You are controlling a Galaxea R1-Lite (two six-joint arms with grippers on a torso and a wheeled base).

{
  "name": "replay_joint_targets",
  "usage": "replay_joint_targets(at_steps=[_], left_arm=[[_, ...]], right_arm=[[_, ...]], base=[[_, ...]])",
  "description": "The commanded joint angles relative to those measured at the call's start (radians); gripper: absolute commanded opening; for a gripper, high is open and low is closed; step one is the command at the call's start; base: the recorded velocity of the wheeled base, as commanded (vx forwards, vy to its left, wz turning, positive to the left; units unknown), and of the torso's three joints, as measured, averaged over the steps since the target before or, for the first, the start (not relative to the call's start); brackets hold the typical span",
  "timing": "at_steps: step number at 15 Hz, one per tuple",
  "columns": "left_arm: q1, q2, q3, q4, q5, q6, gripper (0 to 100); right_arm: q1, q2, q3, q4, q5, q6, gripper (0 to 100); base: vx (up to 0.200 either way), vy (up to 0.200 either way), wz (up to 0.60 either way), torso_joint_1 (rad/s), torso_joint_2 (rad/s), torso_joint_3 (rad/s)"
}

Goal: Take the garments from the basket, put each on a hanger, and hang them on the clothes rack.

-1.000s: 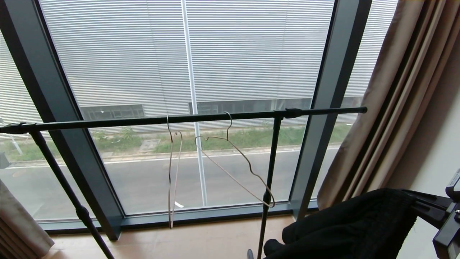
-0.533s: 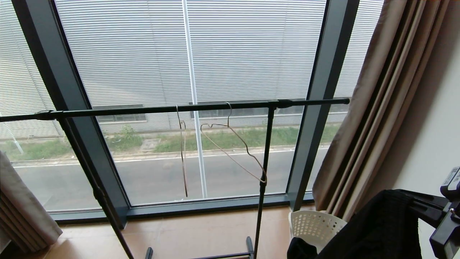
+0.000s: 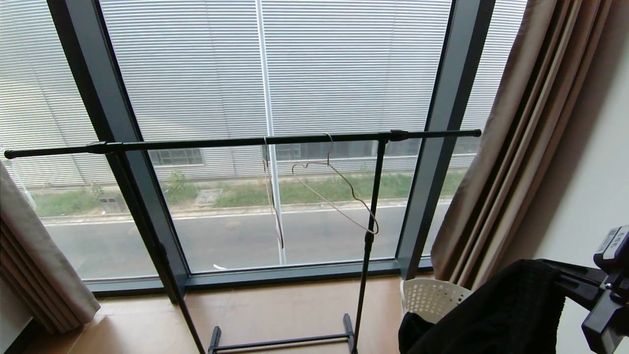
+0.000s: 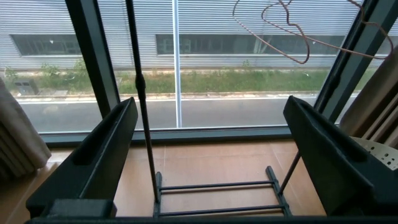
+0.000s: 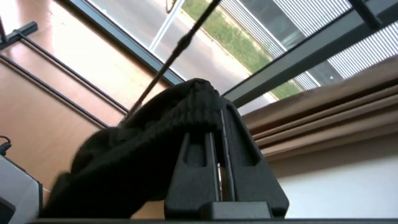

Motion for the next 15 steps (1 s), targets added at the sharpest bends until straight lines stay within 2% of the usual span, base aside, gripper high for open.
replay_joint_targets(at_steps=[1,4,8,9,11,13,15], left_arm=[[-0.001,0.0,0.001,0.0,0.0,0.0,100],[0.001,0.0,0.001,0.0,0.002,0.0,100],[-0.001,0.001,0.001,0.002,-0.001,0.028,100],[-0.007,0.084,-0.002,0.003,-0.027,0.08,100],[-0.011,0.309,-0.115,0.0,-0.139,0.055,100],[-0.015,0.561,-0.215,-0.009,-0.245,0.037,100],[-0.054,0.759,-0.306,-0.028,-0.268,0.029,100]], right_arm=[[0.0,0.008,0.0,-0.001,-0.011,0.0,0],[0.0,0.028,-0.006,-0.001,-0.042,0.0,0],[0.005,0.051,-0.022,0.001,-0.04,0.017,0],[0.051,0.078,-0.042,0.01,-0.042,0.078,0],[0.153,0.134,-0.088,0.013,-0.047,0.204,0],[0.235,0.225,-0.172,0.011,-0.106,0.327,0],[0.272,0.295,-0.241,0.011,-0.171,0.374,0]], base=[[0.0,0.0,0.0,0.0,0.0,0.0],[0.0,0.0,0.0,0.0,0.0,0.0],[0.0,0.0,0.0,0.0,0.0,0.0],[0.0,0.0,0.0,0.0,0.0,0.0],[0.0,0.0,0.0,0.0,0.0,0.0],[0.0,0.0,0.0,0.0,0.0,0.0],[0.0,0.0,0.0,0.0,0.0,0.0]])
